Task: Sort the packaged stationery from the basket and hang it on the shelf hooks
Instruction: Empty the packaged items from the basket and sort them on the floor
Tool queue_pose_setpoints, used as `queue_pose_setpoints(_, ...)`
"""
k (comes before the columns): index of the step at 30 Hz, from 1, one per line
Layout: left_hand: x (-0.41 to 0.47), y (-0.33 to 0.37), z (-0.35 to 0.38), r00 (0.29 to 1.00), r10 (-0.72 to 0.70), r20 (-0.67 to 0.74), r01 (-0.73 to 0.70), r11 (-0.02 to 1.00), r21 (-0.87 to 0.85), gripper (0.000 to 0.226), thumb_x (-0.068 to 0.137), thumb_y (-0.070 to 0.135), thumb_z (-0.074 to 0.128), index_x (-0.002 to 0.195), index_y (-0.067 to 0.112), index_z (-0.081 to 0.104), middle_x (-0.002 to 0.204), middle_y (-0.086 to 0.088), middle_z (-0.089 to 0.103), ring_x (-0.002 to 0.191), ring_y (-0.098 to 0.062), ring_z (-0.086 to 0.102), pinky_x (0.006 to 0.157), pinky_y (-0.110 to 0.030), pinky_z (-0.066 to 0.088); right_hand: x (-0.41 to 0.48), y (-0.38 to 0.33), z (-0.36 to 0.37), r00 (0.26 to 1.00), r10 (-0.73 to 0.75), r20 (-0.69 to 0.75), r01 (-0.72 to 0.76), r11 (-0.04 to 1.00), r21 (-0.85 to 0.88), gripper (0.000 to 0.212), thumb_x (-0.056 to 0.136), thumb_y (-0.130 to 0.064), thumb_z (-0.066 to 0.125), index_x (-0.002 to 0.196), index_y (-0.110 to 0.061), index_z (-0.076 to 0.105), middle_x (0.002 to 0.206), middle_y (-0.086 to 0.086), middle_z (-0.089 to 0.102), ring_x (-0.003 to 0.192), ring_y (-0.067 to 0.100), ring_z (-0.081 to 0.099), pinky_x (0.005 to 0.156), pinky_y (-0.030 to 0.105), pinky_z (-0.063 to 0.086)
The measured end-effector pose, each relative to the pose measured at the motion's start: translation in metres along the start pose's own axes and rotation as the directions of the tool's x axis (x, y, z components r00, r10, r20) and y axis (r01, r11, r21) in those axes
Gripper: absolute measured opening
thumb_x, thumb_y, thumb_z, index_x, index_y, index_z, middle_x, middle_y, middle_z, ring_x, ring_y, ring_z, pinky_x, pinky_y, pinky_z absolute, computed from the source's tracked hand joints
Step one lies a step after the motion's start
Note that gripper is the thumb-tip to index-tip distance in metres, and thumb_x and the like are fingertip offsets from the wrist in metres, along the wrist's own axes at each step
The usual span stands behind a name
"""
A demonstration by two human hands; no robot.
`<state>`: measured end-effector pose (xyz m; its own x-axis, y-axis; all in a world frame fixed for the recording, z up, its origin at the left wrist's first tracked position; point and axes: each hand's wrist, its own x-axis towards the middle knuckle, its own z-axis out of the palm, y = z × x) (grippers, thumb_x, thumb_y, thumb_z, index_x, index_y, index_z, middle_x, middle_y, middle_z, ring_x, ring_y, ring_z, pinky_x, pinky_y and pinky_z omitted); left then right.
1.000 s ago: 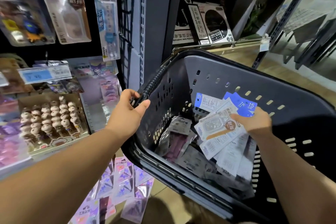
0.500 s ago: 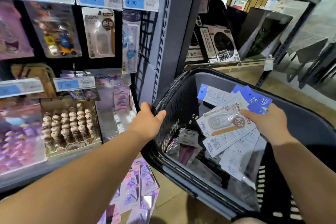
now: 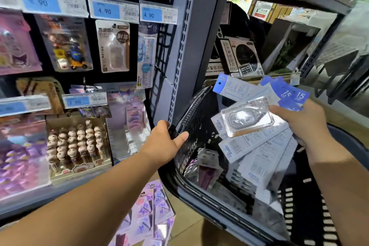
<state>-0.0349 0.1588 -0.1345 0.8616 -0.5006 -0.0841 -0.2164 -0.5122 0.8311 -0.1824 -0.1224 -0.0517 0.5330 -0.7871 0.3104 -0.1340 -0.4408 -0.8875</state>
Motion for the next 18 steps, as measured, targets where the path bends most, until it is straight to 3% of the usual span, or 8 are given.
queue_pose_setpoints(3,0.003,0.007,-0.008,0.998,0.058,-0.032,-0.060,0.994,-0.088,0.070,0.092,0.057,0.049,0.142,0.010,0.033,0.146,-0.011,0.042,0.132,-0.028,0.042,0.108,-0.035,0.034,0.003,-0.032,-0.001,0.999,-0.039,0.022,0.037,0.997,0.062,0.036,0.070,-0.015,0.085,0.097,-0.031,0.067,0.089,-0.018,0.068,0.079,0.005,0.065,0.078,0.027,0.048)
queue_pose_setpoints(6,0.008,0.026,-0.033,0.982,0.147,-0.117,-0.168,0.966,-0.195,0.072,0.087,0.063,0.045,0.138,0.013,0.036,0.140,-0.009,0.047,0.128,-0.024,0.045,0.102,-0.030,0.033,0.009,-0.064,0.002,0.992,-0.059,0.110,0.047,0.993,0.113,0.032,0.068,-0.011,0.084,0.092,-0.026,0.069,0.081,-0.013,0.073,0.067,0.005,0.069,0.061,0.025,0.057)
queue_pose_setpoints(8,0.009,0.043,-0.057,0.959,0.226,-0.172,-0.266,0.926,-0.268,0.081,0.080,0.068,0.043,0.139,0.015,0.033,0.140,-0.007,0.045,0.129,-0.023,0.044,0.107,-0.036,0.035,0.013,-0.085,0.011,0.978,-0.057,0.199,0.034,0.993,0.116,0.032,0.069,-0.010,0.082,0.096,-0.022,0.070,0.075,-0.012,0.074,0.064,0.006,0.070,0.052,0.023,0.056)
queue_pose_setpoints(11,0.008,0.066,-0.098,0.924,0.322,-0.207,-0.372,0.885,-0.280,0.088,0.073,0.076,0.053,0.141,0.026,0.027,0.145,0.001,0.039,0.132,-0.022,0.041,0.109,-0.043,0.037,0.013,-0.115,0.036,0.942,-0.071,0.329,0.031,0.992,0.126,0.029,0.072,-0.009,0.081,0.096,-0.022,0.071,0.078,-0.007,0.075,0.068,0.012,0.072,0.058,0.025,0.056)
queue_pose_setpoints(14,0.008,0.077,-0.138,0.879,0.417,-0.230,-0.433,0.901,-0.024,0.096,0.064,0.080,0.064,0.137,0.025,0.035,0.135,0.005,0.044,0.123,-0.019,0.045,0.103,-0.041,0.041,0.005,-0.137,0.073,0.882,-0.074,0.465,-0.027,0.978,0.207,0.027,0.072,-0.001,0.076,0.092,-0.017,0.071,0.081,0.000,0.076,0.068,0.016,0.071,0.062,0.030,0.057)
queue_pose_setpoints(16,0.006,0.076,-0.164,0.876,0.450,-0.176,-0.392,0.874,0.286,0.114,0.052,0.092,0.056,0.141,0.023,0.038,0.135,0.000,0.047,0.127,-0.027,0.043,0.103,-0.048,0.039,-0.005,-0.150,0.099,0.825,-0.080,0.560,-0.075,0.966,0.249,0.031,0.067,-0.001,0.076,0.095,-0.013,0.072,0.088,0.007,0.076,0.072,0.020,0.072,0.066,0.034,0.059)
queue_pose_setpoints(18,-0.002,0.070,-0.188,0.906,0.404,-0.122,-0.296,0.815,0.499,0.114,0.047,0.095,0.048,0.140,0.030,0.038,0.116,0.005,0.051,0.125,-0.026,0.042,0.104,-0.051,0.031,-0.017,-0.158,0.124,0.764,-0.087,0.639,-0.113,0.958,0.265,0.038,0.058,-0.006,0.077,0.096,-0.011,0.072,0.093,0.010,0.075,0.074,0.023,0.071,0.071,0.036,0.059)
